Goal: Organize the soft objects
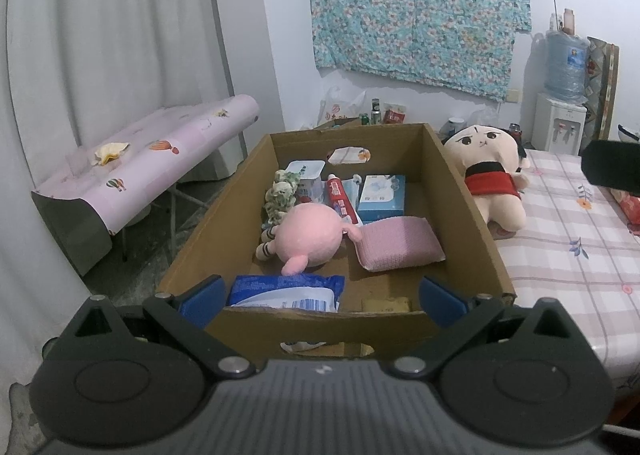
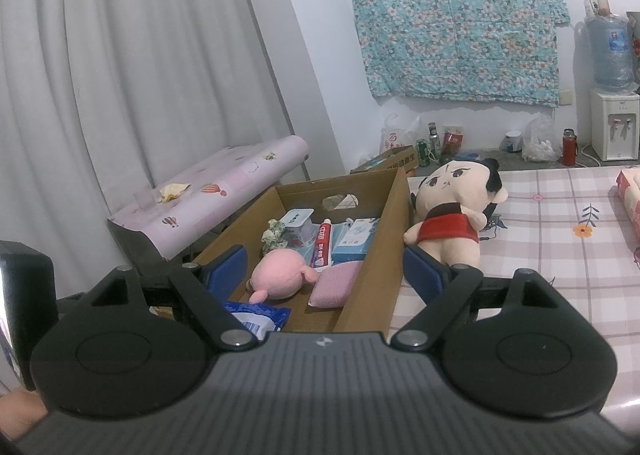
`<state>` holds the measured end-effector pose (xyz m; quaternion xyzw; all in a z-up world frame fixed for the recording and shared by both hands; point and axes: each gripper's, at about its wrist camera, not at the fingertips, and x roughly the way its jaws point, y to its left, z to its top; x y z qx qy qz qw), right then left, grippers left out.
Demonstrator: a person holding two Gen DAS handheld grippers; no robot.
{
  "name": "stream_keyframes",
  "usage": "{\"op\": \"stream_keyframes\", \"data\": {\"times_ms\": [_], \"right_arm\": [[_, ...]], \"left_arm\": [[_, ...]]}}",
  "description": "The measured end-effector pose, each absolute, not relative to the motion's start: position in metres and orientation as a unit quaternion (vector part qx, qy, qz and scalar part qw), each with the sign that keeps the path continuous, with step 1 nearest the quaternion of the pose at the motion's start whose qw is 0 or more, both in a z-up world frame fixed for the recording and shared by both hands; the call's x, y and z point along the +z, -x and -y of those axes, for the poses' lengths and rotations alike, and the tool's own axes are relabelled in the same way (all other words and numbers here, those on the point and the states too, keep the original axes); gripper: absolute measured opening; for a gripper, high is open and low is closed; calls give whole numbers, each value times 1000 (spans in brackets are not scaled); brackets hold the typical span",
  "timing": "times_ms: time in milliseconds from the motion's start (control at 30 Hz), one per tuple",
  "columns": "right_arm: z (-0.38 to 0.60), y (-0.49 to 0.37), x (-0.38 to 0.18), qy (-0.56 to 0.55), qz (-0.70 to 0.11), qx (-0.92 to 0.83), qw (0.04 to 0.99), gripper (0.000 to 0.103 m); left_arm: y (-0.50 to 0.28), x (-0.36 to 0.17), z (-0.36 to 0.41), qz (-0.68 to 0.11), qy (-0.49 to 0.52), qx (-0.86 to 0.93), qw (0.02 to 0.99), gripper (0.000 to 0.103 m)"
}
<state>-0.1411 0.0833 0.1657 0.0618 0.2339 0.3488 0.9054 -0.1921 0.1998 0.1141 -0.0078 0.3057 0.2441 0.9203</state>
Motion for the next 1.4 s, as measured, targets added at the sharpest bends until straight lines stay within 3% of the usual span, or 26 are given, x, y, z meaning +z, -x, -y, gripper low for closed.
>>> {"op": "stream_keyframes", "data": {"times_ms": [1400], "right_arm": [[-94,133,152,-50,-244,340,907,86]], "left_arm": [[178,104,-211,-322,6,240,916,103]]}}
